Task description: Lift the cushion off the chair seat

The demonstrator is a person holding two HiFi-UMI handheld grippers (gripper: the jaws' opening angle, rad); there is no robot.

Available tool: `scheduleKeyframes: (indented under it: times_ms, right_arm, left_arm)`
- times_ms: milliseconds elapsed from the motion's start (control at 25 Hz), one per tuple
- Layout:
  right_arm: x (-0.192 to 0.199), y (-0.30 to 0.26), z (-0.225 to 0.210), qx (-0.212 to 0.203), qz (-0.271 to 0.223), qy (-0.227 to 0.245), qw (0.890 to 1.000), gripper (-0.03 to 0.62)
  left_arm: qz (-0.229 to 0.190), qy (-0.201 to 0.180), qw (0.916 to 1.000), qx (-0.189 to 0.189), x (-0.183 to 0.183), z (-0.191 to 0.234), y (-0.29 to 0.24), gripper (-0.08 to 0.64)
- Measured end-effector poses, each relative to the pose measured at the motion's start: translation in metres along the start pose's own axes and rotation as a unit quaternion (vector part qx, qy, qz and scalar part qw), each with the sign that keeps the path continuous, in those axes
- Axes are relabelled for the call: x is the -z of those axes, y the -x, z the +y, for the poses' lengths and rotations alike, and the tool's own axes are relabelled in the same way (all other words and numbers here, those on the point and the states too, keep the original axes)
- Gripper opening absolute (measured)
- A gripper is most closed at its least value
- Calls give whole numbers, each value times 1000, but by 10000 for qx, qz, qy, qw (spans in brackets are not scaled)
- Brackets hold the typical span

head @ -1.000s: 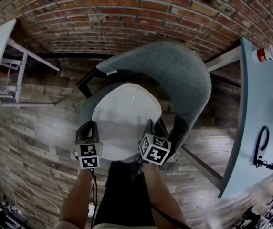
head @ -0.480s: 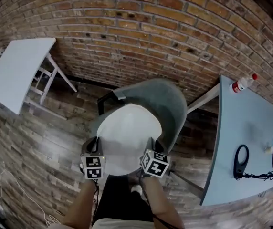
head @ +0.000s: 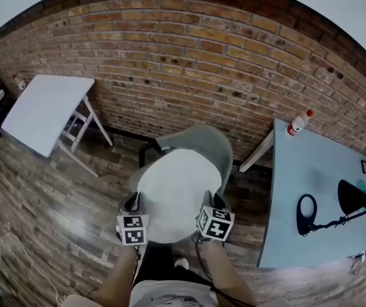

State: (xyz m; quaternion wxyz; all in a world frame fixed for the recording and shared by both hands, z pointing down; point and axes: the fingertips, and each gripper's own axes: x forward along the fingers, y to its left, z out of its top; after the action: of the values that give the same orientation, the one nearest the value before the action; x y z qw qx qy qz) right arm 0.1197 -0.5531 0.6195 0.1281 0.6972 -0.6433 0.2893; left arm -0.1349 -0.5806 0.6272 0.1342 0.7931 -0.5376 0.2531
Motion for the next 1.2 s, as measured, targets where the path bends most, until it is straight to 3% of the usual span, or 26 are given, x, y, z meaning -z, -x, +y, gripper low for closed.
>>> scheduleKeyframes:
  times_ms: [480,920,1200]
  right_arm:
    - [-43,120,-4,-180,-611,181,9978,74]
    - [-69,145,-8,-297,-924,271,9949,74]
    - [-64,149,-15,-305,-913,266,9950,74]
  left_arm:
    - [-529,-189,9984,-52,-40,-40,114,17]
    - [-793,-99,9967,-115,-69,-49,132,17]
    - [-757,-96,9970,-101,-67,-56,135,17]
